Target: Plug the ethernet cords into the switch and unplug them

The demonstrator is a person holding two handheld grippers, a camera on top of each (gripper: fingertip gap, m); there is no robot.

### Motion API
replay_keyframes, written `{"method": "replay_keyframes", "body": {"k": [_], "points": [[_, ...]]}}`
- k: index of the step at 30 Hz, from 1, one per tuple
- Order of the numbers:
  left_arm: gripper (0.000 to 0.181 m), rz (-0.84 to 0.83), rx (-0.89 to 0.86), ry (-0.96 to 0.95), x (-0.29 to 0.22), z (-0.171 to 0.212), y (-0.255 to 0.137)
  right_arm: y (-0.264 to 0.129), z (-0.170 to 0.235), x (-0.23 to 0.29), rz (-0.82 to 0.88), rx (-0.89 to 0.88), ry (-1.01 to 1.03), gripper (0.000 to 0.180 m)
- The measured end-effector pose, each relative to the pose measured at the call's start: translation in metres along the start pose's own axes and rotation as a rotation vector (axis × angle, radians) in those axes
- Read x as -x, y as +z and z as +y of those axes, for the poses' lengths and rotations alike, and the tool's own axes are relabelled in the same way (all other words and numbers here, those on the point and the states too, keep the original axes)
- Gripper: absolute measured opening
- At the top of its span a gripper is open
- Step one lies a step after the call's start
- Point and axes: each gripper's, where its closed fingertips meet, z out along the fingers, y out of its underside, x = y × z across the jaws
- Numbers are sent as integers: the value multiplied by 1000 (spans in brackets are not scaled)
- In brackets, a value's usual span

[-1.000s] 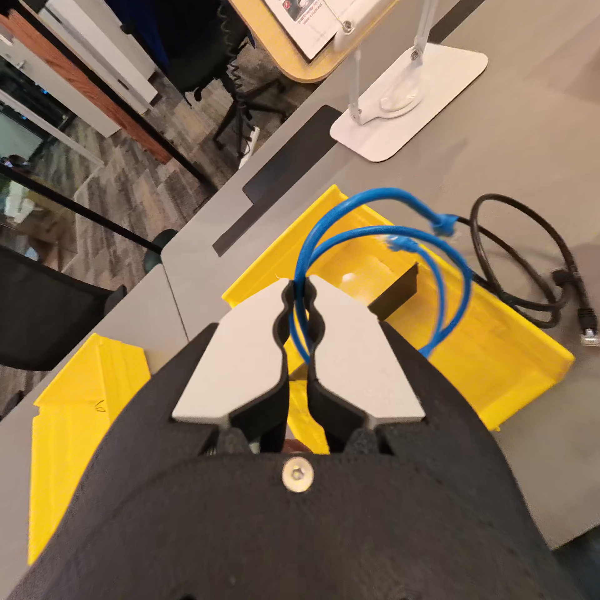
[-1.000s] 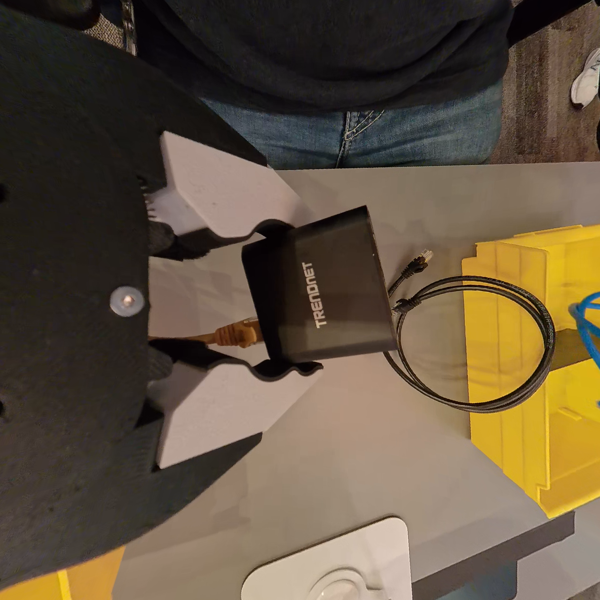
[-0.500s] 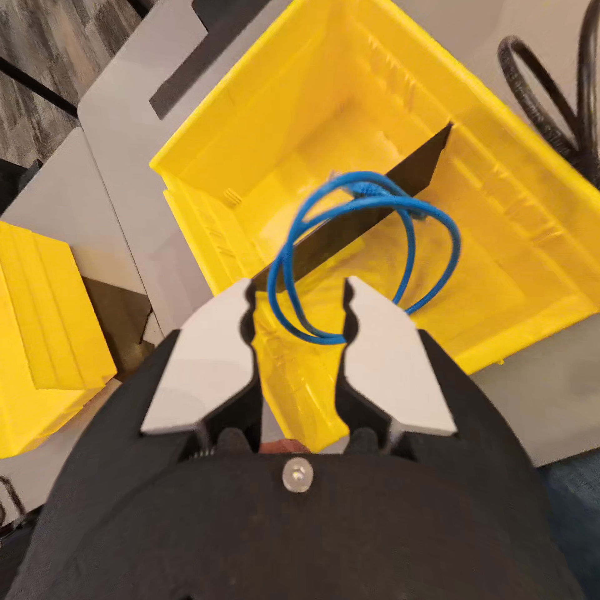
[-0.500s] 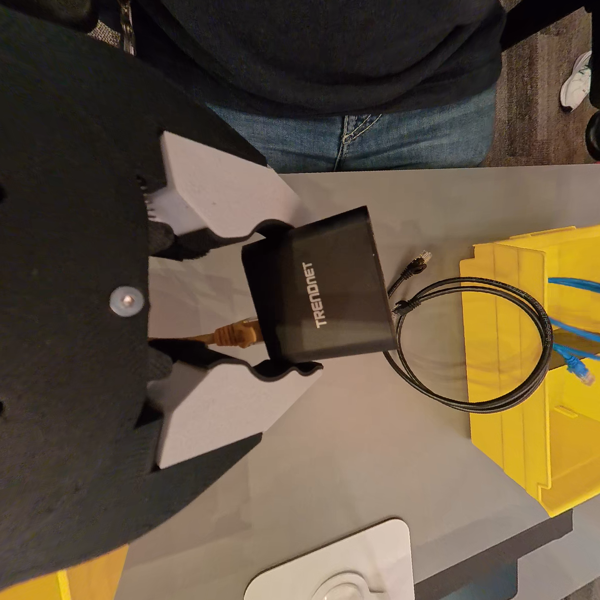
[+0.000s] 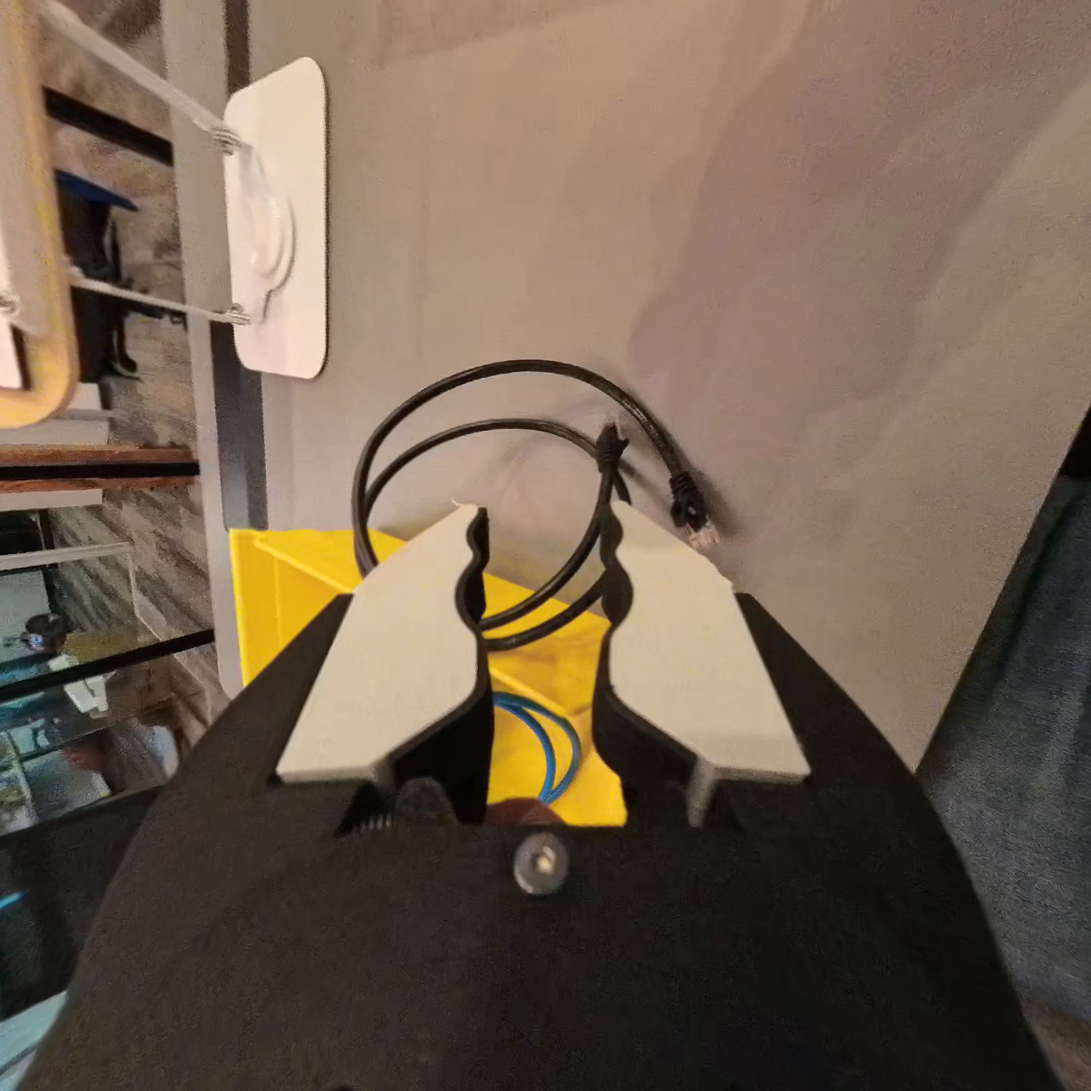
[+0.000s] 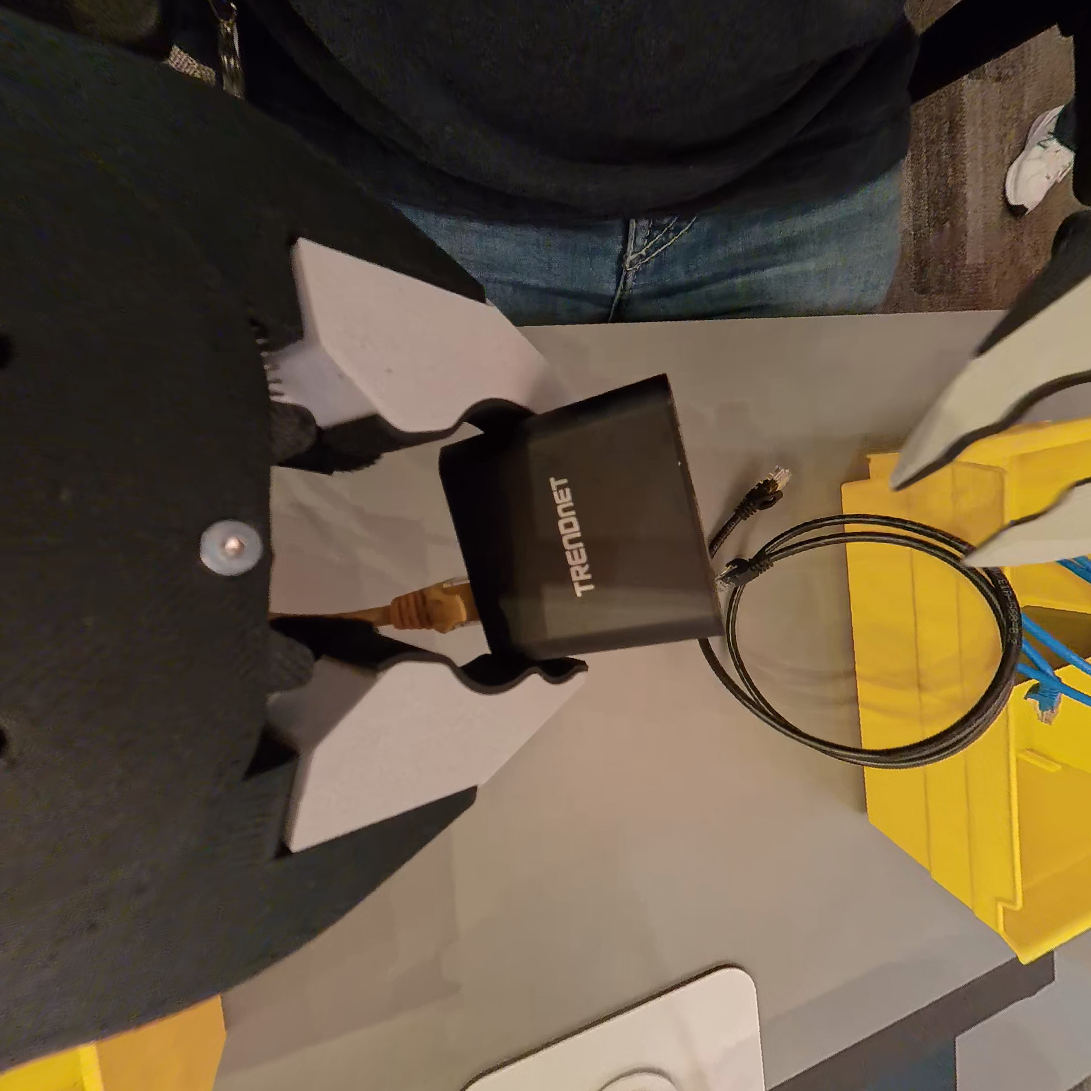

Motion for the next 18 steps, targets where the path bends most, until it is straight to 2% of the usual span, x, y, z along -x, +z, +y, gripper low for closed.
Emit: {"method": "replay_keyframes", "body": {"k": [5,7,10,12,18], "points": [[35,108,143,25,-24,-9,44,-5,0,1,12,-18,4,75],[32,81,221,60,-30,2,59,-6,-1,2,16,-33,9,75],[16,-17,272,71,-28,13,73,-6,-1,2,15,-46,11,75],[11,-81,316,93,-26,22,80,-5,0,2,13,-46,11,75],[9,-156,346,135,-22,31,87,-5,2,-1,14,-51,18,75]]}}
